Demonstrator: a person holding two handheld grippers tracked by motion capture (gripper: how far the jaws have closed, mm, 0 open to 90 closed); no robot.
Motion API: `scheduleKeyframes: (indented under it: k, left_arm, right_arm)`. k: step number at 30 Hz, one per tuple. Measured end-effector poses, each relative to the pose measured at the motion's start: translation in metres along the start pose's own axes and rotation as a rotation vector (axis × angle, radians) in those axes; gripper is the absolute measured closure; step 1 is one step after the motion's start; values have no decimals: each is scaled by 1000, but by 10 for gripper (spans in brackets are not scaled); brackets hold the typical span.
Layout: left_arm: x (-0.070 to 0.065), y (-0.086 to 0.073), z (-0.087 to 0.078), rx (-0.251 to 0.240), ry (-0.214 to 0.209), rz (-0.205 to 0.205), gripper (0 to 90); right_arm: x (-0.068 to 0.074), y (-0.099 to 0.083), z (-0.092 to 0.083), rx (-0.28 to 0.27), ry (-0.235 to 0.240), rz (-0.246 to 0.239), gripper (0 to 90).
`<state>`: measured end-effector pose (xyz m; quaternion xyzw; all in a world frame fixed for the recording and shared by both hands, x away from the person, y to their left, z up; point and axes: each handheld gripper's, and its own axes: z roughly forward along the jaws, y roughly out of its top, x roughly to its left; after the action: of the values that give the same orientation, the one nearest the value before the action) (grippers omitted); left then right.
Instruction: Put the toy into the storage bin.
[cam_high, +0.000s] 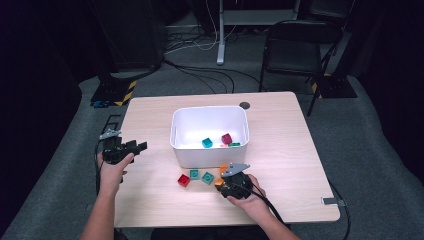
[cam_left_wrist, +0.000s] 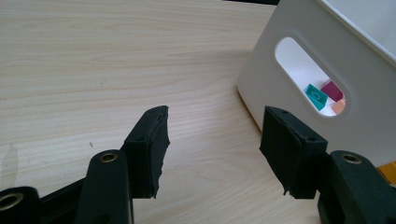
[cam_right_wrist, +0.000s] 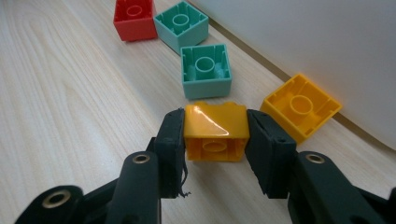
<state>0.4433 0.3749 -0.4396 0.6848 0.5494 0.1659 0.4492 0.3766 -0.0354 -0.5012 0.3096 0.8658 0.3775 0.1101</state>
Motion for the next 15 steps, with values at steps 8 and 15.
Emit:
scheduleKeyframes:
  k: [8,15]
  left_arm:
    - [0,-1,1,6,2,-2,412]
    - [-1,-1,1,6,2,5,412]
  right_arm:
    - [-3,8,-18,-27,24,8,586]
    - [-5,21,-40,-54,21,-8,586]
